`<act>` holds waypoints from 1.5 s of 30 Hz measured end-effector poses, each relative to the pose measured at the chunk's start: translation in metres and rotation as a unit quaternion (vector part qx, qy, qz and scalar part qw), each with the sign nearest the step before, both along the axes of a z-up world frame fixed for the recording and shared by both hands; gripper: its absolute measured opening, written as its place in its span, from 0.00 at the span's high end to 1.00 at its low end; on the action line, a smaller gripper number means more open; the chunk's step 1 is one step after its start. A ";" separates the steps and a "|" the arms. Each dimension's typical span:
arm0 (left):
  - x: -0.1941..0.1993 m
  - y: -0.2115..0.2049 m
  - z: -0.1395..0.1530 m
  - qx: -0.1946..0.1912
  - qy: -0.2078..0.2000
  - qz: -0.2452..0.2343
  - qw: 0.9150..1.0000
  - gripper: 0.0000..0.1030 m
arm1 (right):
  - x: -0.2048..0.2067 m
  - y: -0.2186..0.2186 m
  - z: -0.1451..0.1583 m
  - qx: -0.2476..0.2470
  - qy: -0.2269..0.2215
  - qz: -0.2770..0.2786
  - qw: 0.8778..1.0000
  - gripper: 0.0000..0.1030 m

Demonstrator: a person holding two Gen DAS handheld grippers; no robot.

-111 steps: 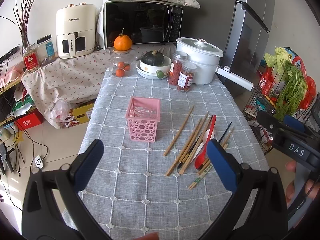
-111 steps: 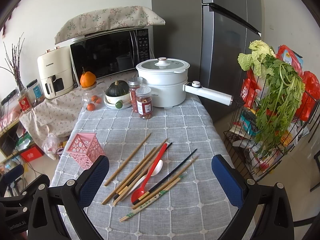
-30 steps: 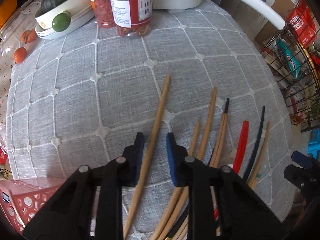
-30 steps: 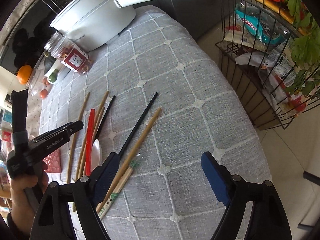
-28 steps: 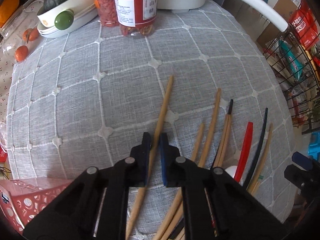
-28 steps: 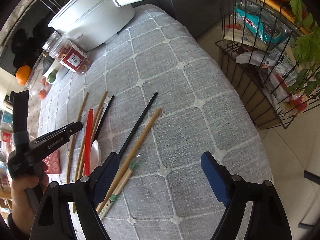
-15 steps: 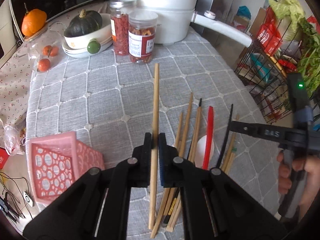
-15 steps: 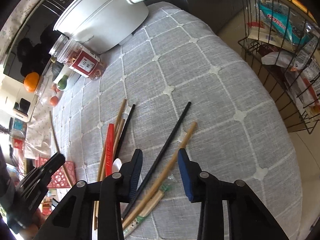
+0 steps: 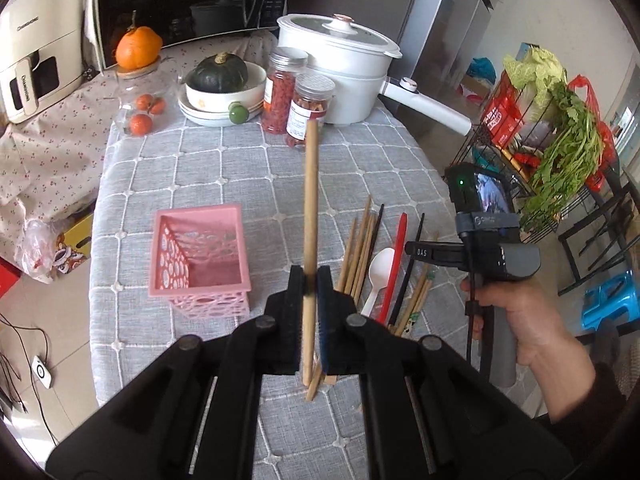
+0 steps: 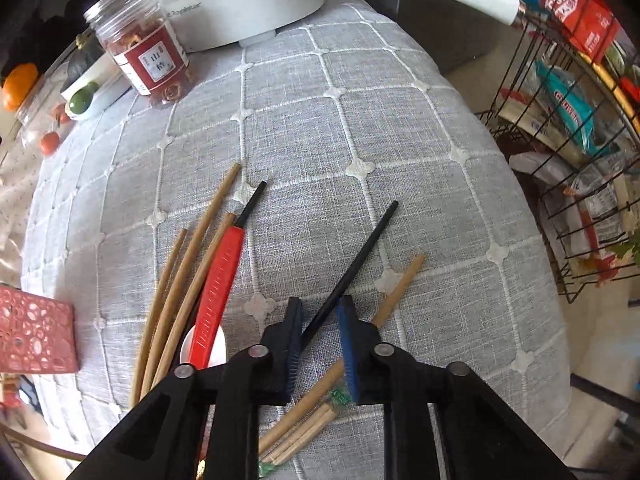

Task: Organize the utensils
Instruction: 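Grasp a wooden chopstick with the left tool while the right tool grasps the black chopstick, then carry the wooden chopstick into the pink basket and open the left tool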

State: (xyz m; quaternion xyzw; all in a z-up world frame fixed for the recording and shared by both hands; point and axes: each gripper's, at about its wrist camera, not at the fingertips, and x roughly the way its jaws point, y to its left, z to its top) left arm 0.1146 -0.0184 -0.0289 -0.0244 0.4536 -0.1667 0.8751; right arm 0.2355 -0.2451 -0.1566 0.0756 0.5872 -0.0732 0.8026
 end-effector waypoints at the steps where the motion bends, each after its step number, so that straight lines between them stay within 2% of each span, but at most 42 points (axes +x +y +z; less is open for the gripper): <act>1: -0.005 0.004 0.001 -0.005 -0.003 0.007 1.000 0.93 | 0.001 0.001 0.000 -0.002 -0.004 -0.001 1.000 0.86; 3: -0.011 0.012 0.003 -0.014 -0.011 0.018 1.000 0.93 | 0.002 0.001 0.000 0.015 -0.017 0.004 1.000 0.89; 8: -0.021 0.026 0.013 -0.027 -0.041 0.031 0.998 0.93 | -0.003 -0.013 0.001 0.112 -0.039 0.005 0.993 0.95; 11: -0.029 0.032 0.021 -0.033 -0.056 0.035 0.997 0.93 | -0.012 -0.015 0.018 0.123 -0.069 0.008 0.990 0.95; 18: -0.049 0.048 0.047 -0.045 -0.116 0.050 0.991 0.93 | -0.052 -0.010 0.085 0.119 -0.168 0.032 0.978 0.95; 24: -0.057 0.069 0.074 -0.061 -0.197 0.094 0.974 0.93 | -0.093 0.001 0.139 0.103 -0.249 0.064 0.961 0.95; 29: -0.048 0.081 0.077 -0.052 -0.261 0.131 0.955 0.93 | -0.111 0.012 0.169 0.098 -0.300 0.082 0.945 0.95; 34: -0.019 0.087 0.058 -0.041 -0.250 0.147 0.956 0.93 | -0.124 0.025 0.188 0.107 -0.329 0.096 0.933 0.95; 40: 0.014 0.083 0.029 -0.018 -0.204 0.141 0.969 0.93 | -0.127 0.045 0.195 0.119 -0.336 0.116 0.927 0.95; 43: 0.025 0.082 0.018 -0.019 -0.184 0.134 0.974 0.93 | -0.126 0.054 0.194 0.124 -0.332 0.124 0.927 0.95; 45: 0.027 0.084 0.015 -0.025 -0.174 0.137 0.975 0.84 | -0.126 0.059 0.194 0.128 -0.331 0.128 0.926 0.95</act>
